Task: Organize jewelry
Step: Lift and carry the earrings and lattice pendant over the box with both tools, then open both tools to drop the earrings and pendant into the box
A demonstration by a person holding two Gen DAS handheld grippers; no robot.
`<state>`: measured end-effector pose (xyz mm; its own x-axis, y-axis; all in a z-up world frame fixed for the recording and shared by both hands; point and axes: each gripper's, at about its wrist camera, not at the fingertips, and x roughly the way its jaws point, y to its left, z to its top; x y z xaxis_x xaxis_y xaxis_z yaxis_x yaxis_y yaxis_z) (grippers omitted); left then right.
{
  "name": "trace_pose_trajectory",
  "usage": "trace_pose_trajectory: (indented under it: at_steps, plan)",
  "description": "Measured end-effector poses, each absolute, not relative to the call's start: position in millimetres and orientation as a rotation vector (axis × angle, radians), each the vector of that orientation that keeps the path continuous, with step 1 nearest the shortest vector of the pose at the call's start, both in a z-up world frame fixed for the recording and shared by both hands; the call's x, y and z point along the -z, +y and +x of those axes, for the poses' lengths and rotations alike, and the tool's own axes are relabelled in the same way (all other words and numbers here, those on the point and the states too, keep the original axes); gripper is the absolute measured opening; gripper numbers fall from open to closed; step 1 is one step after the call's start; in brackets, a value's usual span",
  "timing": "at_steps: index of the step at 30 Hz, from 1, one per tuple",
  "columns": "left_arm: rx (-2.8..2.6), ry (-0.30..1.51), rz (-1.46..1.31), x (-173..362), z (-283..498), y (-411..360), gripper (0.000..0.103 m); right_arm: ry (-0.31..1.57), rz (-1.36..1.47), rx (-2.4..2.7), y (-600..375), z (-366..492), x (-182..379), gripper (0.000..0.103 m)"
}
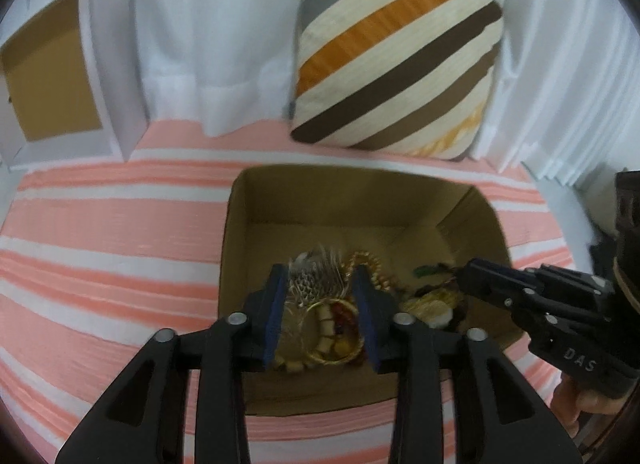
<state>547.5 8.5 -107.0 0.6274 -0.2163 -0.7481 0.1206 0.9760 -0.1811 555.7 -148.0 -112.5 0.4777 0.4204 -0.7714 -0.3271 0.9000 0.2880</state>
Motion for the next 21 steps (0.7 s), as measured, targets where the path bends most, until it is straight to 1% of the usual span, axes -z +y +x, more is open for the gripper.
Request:
trace_pose_trajectory:
  at_steps: [1,2,3,4,5,7,8,9,12,16,21]
  plan:
    - [0.188,0.869,-0.117,107.5,547.5,9.0,0.066,0.971,0.096,-0.450,-147.4,556.0,114.0,0.017]
    - [0.173,0.853,-0.114,106.6,544.3,10.0,0.080,0.968,0.088,-0.441,-146.9,556.7,114.8,0.034]
    - [0.159,0.831,-0.107,104.4,540.1,10.6,0.085,0.956,0.082,-0.427,-147.7,555.1,114.4,0.056]
    - [0.156,0.821,-0.102,103.2,538.7,10.7,0.085,0.943,0.081,-0.420,-148.4,553.9,113.4,0.061]
    - [0.155,0.810,-0.095,100.8,535.6,10.5,0.086,0.933,0.079,-0.416,-148.1,552.4,111.6,0.061]
    - [0.145,0.801,-0.088,97.1,530.9,9.8,0.090,0.925,0.069,-0.399,-150.4,550.0,109.2,0.061]
    - [0.128,0.792,-0.074,94.0,526.7,8.2,0.096,0.919,0.066,-0.388,-151.7,548.8,107.6,0.061]
    - [0.115,0.786,-0.062,92.3,525.4,7.4,0.099,0.910,0.062,-0.375,-153.2,545.8,105.0,0.062]
    - [0.058,0.746,0.002,83.1,514.9,0.0,0.101,0.889,0.049,-0.343,-156.1,538.9,98.5,0.067]
    - [-0.026,0.699,0.086,70.7,502.4,-12.1,0.102,0.865,0.024,-0.324,-157.1,529.6,90.1,0.068]
    - [-0.075,0.673,0.128,60.4,488.3,-19.1,0.102,0.854,0.001,-0.302,-159.9,518.0,83.5,0.069]
